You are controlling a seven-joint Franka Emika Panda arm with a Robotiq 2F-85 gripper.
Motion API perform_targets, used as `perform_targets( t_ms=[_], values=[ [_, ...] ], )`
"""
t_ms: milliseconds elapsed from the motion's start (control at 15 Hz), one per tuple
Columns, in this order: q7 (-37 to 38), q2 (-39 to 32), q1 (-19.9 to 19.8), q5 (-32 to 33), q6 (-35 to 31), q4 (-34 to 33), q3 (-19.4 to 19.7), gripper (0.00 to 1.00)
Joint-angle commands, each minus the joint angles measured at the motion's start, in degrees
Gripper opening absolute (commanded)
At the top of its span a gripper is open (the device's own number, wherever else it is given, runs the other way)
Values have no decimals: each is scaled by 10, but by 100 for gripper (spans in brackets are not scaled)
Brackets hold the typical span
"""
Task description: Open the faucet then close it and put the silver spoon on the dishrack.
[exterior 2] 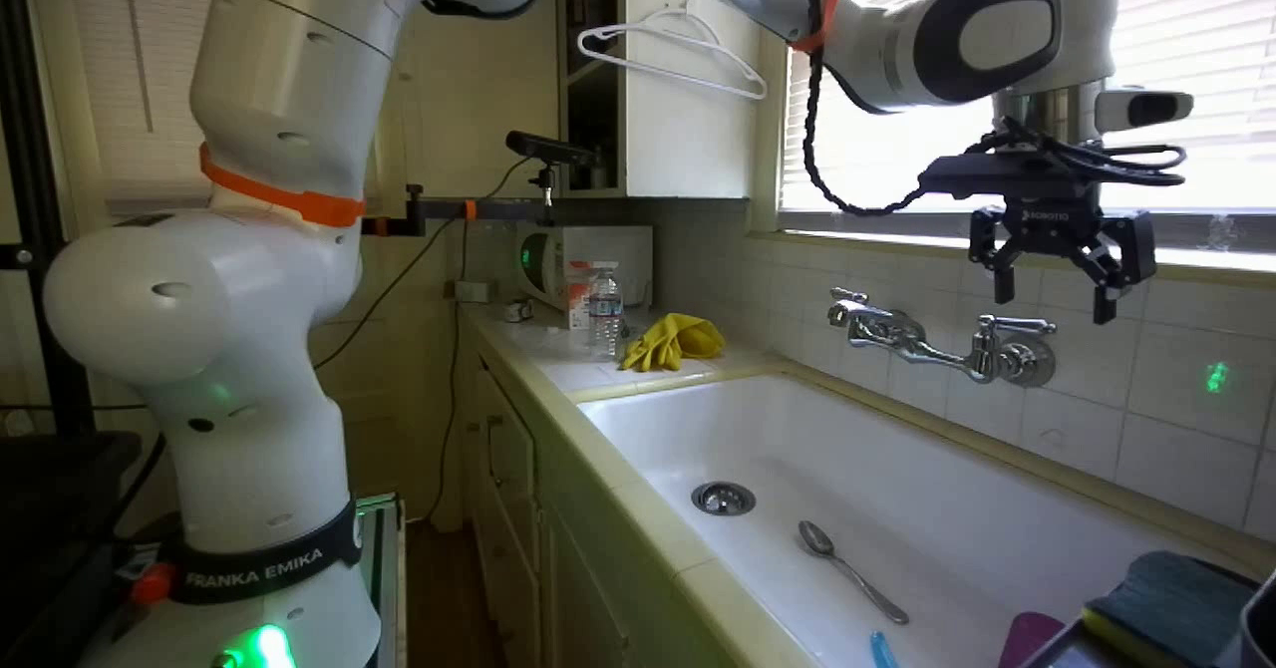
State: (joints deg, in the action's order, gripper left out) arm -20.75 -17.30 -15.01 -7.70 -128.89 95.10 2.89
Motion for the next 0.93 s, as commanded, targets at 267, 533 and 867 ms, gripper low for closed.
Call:
perform_targets(
  t_ms=[267,533,867],
  values=[
    [-3,70,8,-3,28,81,30,100],
    [-3,86,10,-3,29,103,32,100],
    [152,66,32,35,-14,126,43,100]
  ],
)
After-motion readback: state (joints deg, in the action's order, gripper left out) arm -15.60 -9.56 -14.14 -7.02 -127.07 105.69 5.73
